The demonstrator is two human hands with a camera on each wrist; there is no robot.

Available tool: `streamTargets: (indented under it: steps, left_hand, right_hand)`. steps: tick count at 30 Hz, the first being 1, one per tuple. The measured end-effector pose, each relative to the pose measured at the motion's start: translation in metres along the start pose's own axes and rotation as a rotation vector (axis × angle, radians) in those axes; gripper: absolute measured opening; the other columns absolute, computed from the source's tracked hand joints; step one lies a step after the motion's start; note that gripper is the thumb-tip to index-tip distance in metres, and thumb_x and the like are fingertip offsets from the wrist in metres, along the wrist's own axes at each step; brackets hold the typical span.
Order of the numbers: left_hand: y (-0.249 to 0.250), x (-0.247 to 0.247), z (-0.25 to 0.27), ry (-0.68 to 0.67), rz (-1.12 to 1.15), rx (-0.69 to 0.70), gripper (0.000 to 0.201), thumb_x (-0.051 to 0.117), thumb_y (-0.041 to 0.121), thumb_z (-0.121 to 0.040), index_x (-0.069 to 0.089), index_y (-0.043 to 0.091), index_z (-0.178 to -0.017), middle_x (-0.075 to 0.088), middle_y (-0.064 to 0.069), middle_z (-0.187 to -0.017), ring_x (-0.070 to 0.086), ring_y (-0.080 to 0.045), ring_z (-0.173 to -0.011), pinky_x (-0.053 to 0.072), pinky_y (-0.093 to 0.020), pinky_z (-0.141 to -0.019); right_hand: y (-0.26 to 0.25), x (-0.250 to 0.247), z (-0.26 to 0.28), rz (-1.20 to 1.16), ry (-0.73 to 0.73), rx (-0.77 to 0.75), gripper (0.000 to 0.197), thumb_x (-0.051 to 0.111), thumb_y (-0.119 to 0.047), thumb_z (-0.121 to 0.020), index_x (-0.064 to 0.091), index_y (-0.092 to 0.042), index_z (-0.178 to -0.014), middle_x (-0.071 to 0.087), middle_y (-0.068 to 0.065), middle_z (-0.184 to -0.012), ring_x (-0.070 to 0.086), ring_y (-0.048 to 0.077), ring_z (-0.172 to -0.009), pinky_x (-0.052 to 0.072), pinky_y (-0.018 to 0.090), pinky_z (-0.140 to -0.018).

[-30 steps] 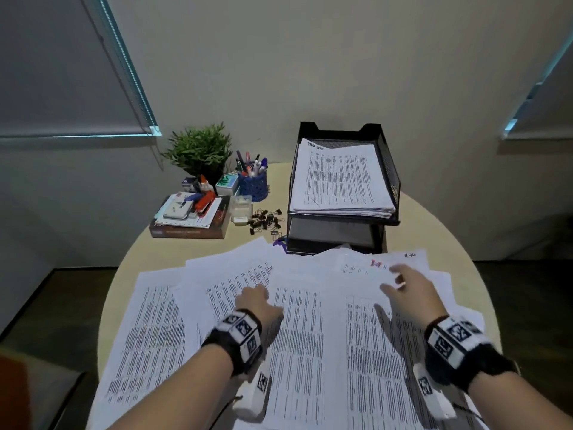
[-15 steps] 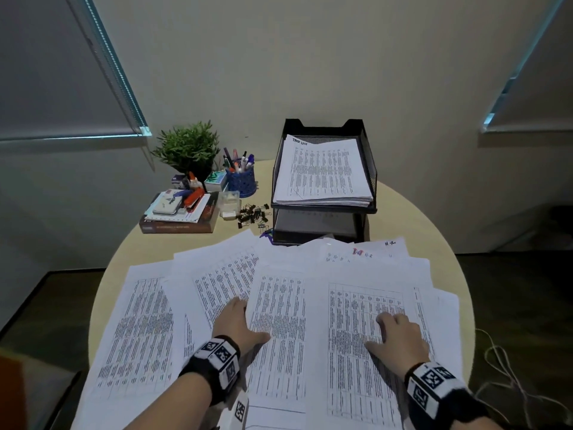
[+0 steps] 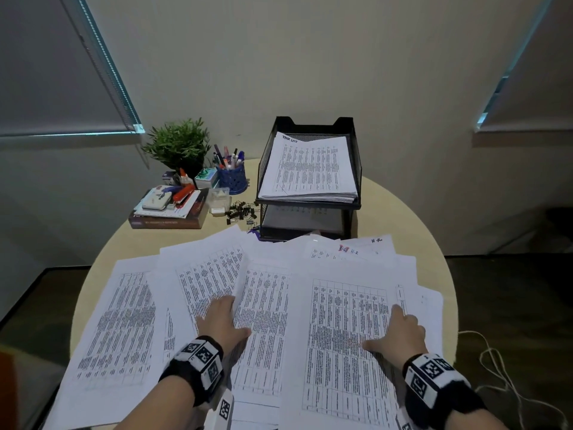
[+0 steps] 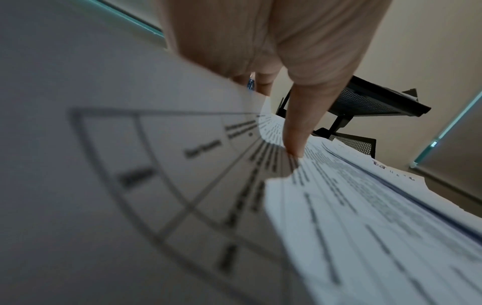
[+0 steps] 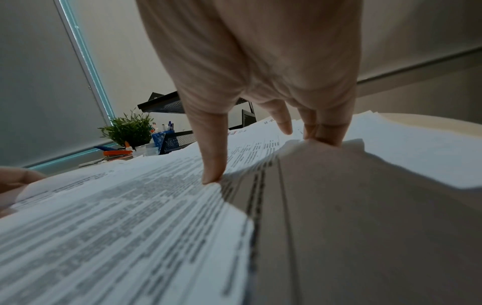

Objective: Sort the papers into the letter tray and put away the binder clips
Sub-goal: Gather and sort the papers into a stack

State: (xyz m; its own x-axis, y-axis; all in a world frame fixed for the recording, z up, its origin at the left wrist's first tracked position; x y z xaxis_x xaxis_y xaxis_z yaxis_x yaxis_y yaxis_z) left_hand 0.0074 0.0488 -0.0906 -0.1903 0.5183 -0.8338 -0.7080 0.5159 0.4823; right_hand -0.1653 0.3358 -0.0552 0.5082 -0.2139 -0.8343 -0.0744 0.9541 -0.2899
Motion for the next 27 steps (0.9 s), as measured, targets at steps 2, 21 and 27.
streamTargets:
  steps: [2, 21, 27]
  left_hand:
    - [0.0, 0.001, 0.001, -0.015, -0.036, -0.002, 0.063, 0.076, 0.04, -0.069, 0.048, 0.016, -0.121, 0.047, 0.0, -0.119, 0.048, -0.019, -0.109, 0.032, -0.05, -0.106]
    - [0.079, 0.014, 0.03, -0.038, 0.275, -0.035, 0.069, 0.069, 0.037, -0.08, 0.04, 0.015, -0.138, 0.047, -0.001, -0.14, 0.047, -0.021, -0.127, 0.038, -0.034, -0.105]
    - [0.087, 0.028, 0.025, -0.185, 0.192, -0.117, 0.054, 0.067, 0.019, -0.079, 0.046, 0.011, -0.128, 0.057, -0.007, -0.119, 0.057, -0.023, -0.106, 0.049, -0.029, -0.083]
  right_hand:
    - [0.003, 0.002, 0.002, -0.054, -0.018, 0.0, 0.105, 0.08, -0.043, -0.068, 0.016, -0.009, -0.145, 0.033, 0.017, -0.137, 0.037, 0.034, -0.126, 0.039, 0.04, -0.101]
    - [0.015, 0.003, 0.008, -0.086, -0.183, -0.192, 0.058, 0.074, -0.049, -0.072, 0.036, -0.02, -0.104, 0.042, -0.012, -0.073, 0.044, 0.005, -0.059, 0.032, 0.02, -0.051]
    - [0.02, 0.004, -0.005, -0.256, -0.09, -0.154, 0.096, 0.076, -0.037, -0.074, 0.018, -0.013, -0.147, 0.036, 0.01, -0.146, 0.045, 0.026, -0.127, 0.041, 0.035, -0.099]
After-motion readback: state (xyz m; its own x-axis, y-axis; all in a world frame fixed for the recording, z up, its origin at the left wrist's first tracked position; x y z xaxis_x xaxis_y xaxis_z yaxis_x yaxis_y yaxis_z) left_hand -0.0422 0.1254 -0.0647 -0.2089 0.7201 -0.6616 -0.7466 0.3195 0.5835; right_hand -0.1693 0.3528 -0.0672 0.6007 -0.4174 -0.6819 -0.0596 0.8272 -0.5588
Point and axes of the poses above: each hand's wrist, its own z-axis away from the middle knuckle, its own x-axis out of the palm, y = z × x, the point moved 2 cm from there along -z, towards the middle knuckle
